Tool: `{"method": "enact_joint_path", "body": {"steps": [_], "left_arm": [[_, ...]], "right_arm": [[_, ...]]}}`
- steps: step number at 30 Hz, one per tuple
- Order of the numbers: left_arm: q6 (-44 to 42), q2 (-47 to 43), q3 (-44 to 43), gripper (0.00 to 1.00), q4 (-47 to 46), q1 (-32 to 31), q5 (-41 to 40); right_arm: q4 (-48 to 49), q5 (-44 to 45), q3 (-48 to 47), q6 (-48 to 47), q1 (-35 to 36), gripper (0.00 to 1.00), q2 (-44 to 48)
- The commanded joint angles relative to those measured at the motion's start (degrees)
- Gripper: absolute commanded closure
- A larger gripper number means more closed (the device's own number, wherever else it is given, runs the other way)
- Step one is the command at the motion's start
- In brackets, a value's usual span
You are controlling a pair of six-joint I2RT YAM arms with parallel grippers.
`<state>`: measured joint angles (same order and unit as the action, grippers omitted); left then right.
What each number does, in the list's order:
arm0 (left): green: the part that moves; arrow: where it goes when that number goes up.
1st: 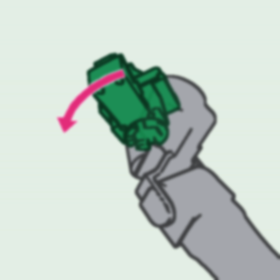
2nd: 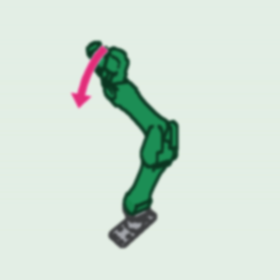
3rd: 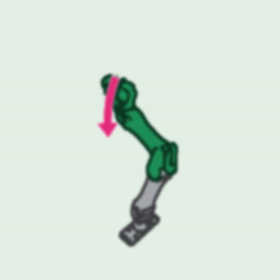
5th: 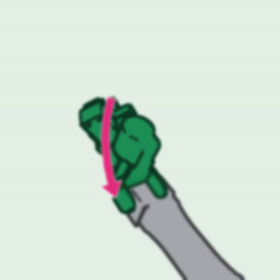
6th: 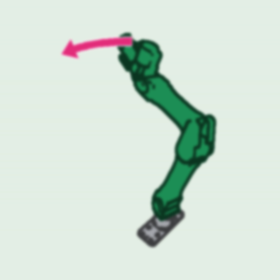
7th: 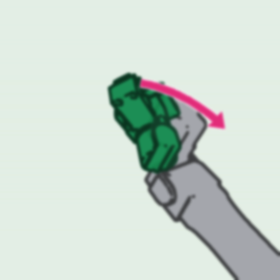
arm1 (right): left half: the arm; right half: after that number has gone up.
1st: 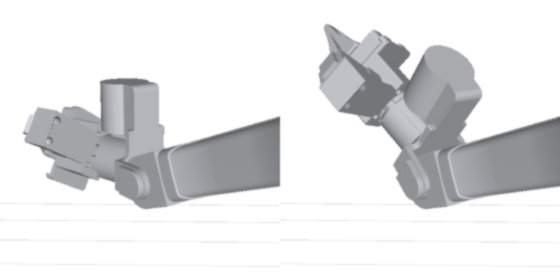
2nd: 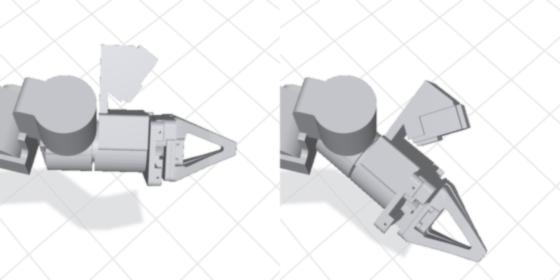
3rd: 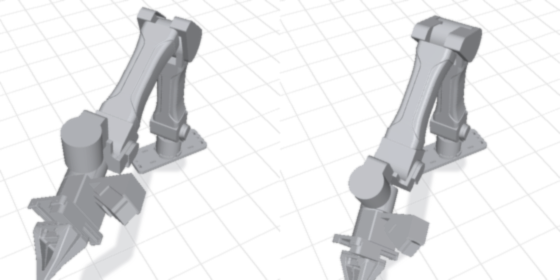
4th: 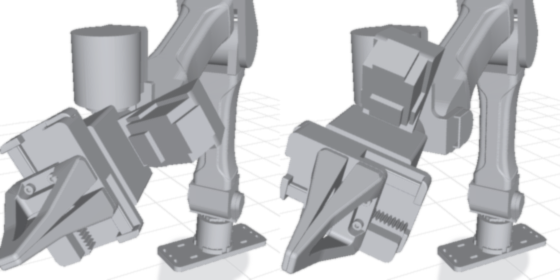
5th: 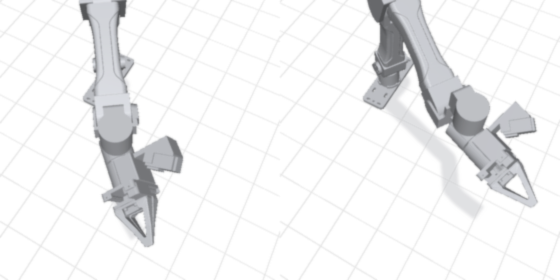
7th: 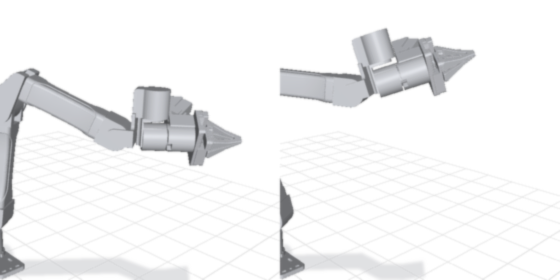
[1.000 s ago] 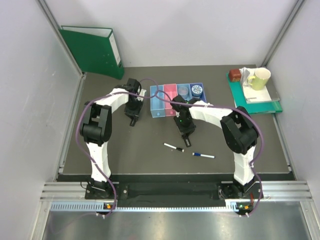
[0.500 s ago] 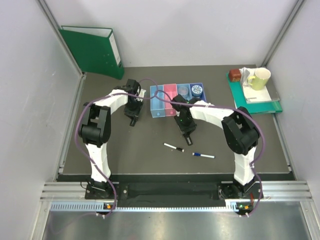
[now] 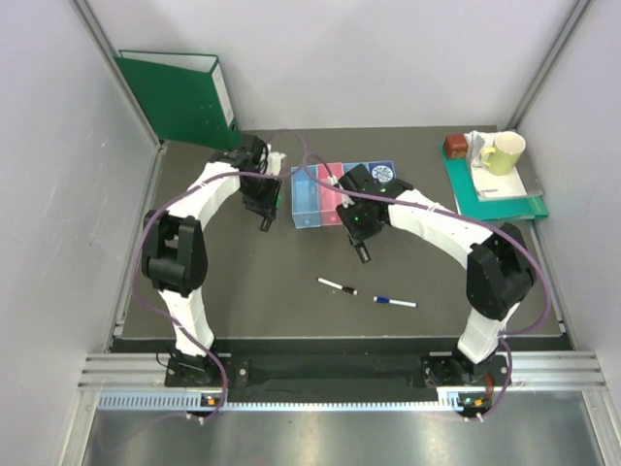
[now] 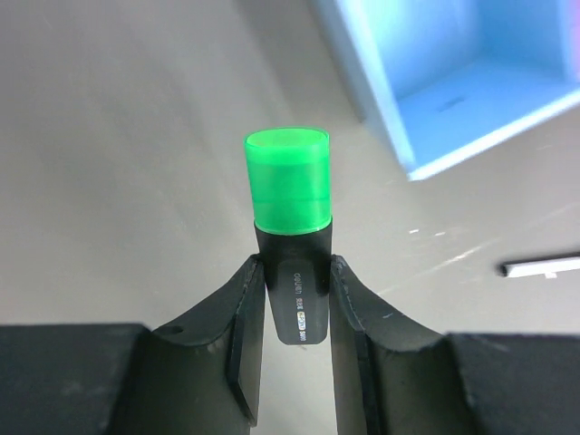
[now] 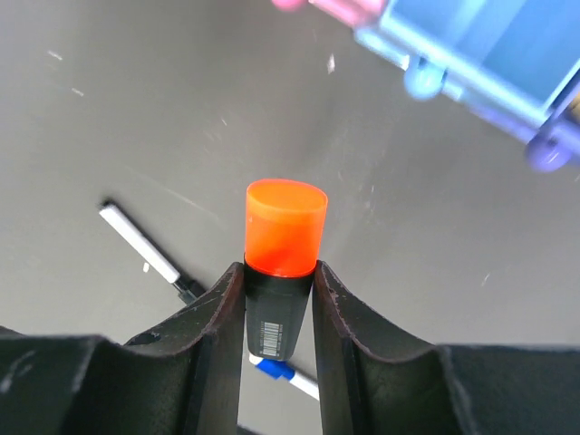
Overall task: Sort the stationery into containers
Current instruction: Pick up the pen from the center of the board, then place the pen in the storage box.
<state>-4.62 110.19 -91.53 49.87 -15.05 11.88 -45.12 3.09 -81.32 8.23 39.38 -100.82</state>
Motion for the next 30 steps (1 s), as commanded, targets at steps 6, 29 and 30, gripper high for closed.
{"method": "enact_joint_path", "body": {"steps": [6,29,30], "left_arm": [[1.11,-2.44,-12.17,1.0,1.03,-0.07,7.54],[9.63,19.09,-28.53,0.95,-10.93,-0.6,15.89],[9.55,19.36,-28.71,0.86,-11.02,-0.6,15.72]], "right_arm": [[4.52,-1.6,-13.31,-6.29,-1.75,0.97,1.68],[7.95,-0.89,-30.91,-6.29,-8.17,0.97,-6.94],[8.12,-1.16,-31.35,-6.38,-8.17,0.97,-7.03]]}}
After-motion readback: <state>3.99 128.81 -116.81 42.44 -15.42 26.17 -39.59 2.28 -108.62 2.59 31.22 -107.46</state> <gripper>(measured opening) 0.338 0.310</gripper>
